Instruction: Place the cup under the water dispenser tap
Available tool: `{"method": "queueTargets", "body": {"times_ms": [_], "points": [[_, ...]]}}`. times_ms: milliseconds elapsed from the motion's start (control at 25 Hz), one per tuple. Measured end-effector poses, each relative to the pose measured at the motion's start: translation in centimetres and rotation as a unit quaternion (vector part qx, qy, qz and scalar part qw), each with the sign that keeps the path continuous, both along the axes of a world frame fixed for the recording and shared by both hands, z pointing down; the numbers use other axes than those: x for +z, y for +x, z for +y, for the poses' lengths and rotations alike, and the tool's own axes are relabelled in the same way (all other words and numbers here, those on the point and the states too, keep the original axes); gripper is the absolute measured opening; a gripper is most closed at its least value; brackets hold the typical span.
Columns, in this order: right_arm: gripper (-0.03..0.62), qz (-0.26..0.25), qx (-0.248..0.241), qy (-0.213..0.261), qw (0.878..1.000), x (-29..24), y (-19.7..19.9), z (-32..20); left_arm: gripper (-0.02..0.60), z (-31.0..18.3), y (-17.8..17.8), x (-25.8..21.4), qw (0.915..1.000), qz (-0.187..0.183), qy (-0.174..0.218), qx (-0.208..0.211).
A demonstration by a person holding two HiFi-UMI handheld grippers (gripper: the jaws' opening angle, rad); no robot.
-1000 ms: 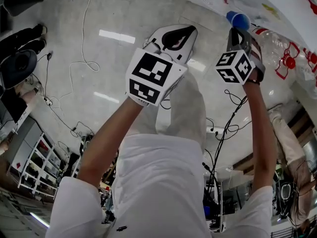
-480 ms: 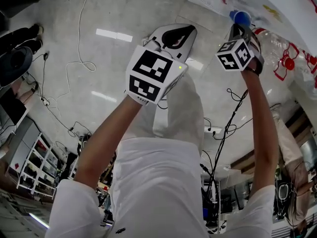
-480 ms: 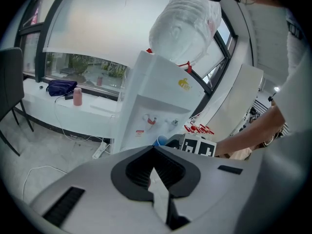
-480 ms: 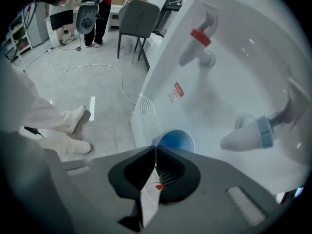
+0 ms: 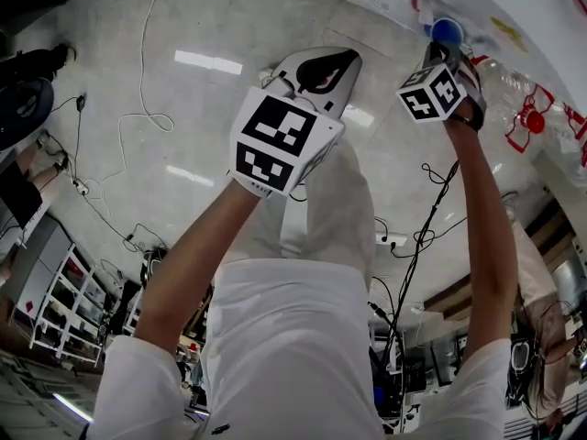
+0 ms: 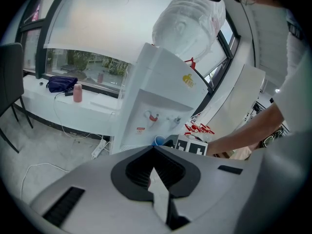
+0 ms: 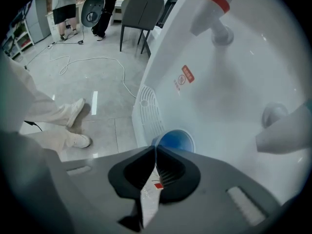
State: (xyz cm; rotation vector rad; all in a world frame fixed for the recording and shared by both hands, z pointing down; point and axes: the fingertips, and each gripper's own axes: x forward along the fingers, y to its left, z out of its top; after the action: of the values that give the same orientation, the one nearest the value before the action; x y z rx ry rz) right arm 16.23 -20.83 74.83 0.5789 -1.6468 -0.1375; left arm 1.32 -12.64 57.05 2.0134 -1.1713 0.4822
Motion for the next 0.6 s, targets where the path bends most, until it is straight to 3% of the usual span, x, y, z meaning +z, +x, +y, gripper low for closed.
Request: {"method": "queueTargets", "body": {"times_ms": [400,600], "points": [[0.026,0.002,-0.003,-0.012,1.0,0.43,-0.13,-0.59,0.005,-0.35,0.64,-0.18,0.9999,0.005,-0.001,0.014],[0.064,0.0,0.008,-0.012,1.0,0.43,0.18,-0.76,0.005,-0.22,0.66,-0.24,0.9998,0.006,-0.001,0.018]]}}
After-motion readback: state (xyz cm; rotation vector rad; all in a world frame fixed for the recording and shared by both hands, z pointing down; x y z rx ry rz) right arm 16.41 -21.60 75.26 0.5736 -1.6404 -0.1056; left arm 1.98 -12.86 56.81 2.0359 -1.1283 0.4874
